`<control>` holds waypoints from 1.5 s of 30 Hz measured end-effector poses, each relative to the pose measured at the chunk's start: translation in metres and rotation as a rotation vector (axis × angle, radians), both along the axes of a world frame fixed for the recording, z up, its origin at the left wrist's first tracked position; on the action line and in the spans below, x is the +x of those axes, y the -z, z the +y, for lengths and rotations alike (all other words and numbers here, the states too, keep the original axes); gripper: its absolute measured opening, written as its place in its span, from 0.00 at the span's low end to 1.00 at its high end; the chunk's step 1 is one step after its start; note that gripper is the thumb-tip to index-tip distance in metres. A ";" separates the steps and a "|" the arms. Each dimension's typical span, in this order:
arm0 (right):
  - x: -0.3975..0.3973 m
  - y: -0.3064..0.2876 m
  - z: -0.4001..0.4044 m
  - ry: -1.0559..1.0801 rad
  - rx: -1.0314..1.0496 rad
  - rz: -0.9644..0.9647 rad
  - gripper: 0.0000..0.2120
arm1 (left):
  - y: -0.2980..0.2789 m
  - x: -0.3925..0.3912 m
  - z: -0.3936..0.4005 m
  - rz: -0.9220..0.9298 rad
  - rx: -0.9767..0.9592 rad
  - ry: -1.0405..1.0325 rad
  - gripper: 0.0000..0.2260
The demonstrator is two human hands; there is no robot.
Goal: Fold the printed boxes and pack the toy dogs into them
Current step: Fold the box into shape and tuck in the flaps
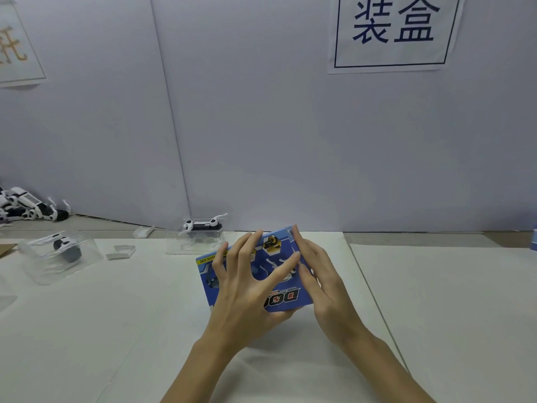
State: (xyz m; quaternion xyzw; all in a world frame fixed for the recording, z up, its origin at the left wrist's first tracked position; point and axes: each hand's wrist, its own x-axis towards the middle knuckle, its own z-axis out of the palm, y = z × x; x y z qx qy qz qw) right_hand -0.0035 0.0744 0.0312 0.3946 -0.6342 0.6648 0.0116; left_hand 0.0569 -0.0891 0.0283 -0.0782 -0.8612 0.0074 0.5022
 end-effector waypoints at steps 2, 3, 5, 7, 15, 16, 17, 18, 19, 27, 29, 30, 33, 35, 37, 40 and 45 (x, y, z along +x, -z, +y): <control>0.001 -0.001 -0.002 -0.002 0.020 0.009 0.26 | 0.000 0.000 -0.001 0.001 0.000 0.002 0.36; 0.002 -0.001 -0.002 0.003 0.032 0.021 0.26 | 0.000 0.000 -0.002 -0.001 0.004 0.008 0.36; 0.003 -0.002 -0.002 0.015 0.051 0.042 0.26 | 0.000 0.001 -0.002 -0.006 0.019 0.022 0.36; 0.004 -0.003 -0.003 0.006 0.052 0.033 0.25 | 0.001 0.001 -0.001 -0.004 0.032 0.034 0.36; 0.009 -0.004 -0.005 -0.049 0.020 -0.037 0.25 | 0.001 0.000 -0.005 -0.001 0.025 0.064 0.33; 0.009 -0.005 -0.005 -0.061 0.006 -0.060 0.25 | 0.000 0.000 -0.006 0.004 0.024 0.068 0.33; 0.009 -0.007 -0.004 -0.082 -0.013 -0.096 0.25 | -0.002 0.001 -0.006 0.008 0.022 0.070 0.33; 0.008 -0.009 -0.002 -0.101 -0.028 -0.131 0.26 | -0.004 0.002 -0.007 0.009 0.020 0.064 0.33; 0.006 -0.011 0.000 -0.113 -0.033 -0.151 0.27 | -0.006 0.004 -0.008 0.008 0.022 0.052 0.33; 0.009 -0.011 -0.007 -0.032 -0.070 -0.128 0.20 | -0.019 0.012 0.001 -0.072 0.097 -0.010 0.31; 0.008 -0.010 -0.008 -0.029 -0.083 -0.147 0.21 | -0.018 0.012 0.003 -0.076 0.098 -0.008 0.31; 0.007 -0.010 -0.009 -0.031 -0.078 -0.152 0.21 | -0.017 0.012 0.004 -0.071 0.095 -0.009 0.32; 0.007 -0.013 -0.008 -0.036 -0.048 -0.156 0.21 | -0.016 0.012 0.005 -0.043 0.100 -0.007 0.32; 0.006 -0.015 -0.006 -0.039 -0.033 -0.160 0.21 | -0.015 0.011 0.006 -0.029 0.114 0.000 0.31; 0.008 -0.016 -0.004 -0.049 -0.014 -0.147 0.22 | -0.014 0.011 0.007 -0.026 0.120 0.007 0.31; 0.010 -0.017 -0.001 -0.089 -0.007 -0.137 0.23 | -0.016 0.013 0.007 -0.046 0.116 0.007 0.32; 0.004 -0.021 0.007 -0.153 0.032 -0.129 0.23 | -0.024 0.015 -0.002 -0.105 0.170 0.007 0.31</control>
